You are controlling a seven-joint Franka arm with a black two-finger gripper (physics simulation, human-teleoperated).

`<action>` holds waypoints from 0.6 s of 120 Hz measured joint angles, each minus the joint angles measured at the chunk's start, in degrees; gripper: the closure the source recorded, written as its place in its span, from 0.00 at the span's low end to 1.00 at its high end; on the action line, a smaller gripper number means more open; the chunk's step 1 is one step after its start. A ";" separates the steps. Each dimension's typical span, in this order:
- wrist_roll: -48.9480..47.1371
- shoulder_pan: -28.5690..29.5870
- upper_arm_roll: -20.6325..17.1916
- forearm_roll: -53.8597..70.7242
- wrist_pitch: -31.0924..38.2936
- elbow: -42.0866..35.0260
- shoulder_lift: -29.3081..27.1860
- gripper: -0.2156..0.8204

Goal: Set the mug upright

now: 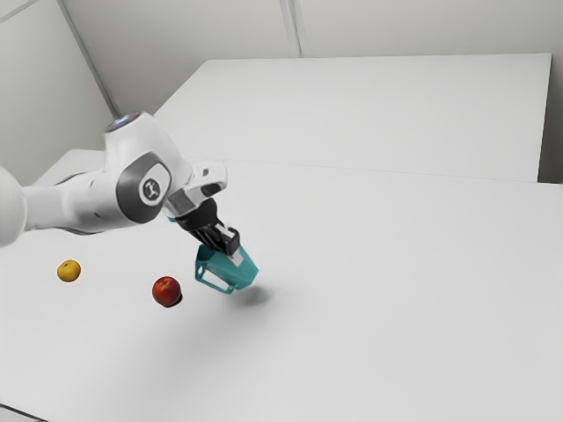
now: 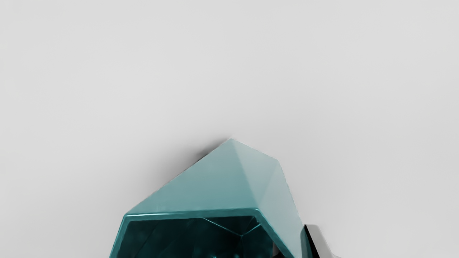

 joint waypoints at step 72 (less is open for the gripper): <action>-6.45 -3.40 -4.22 16.74 4.52 -0.88 3.28 0.96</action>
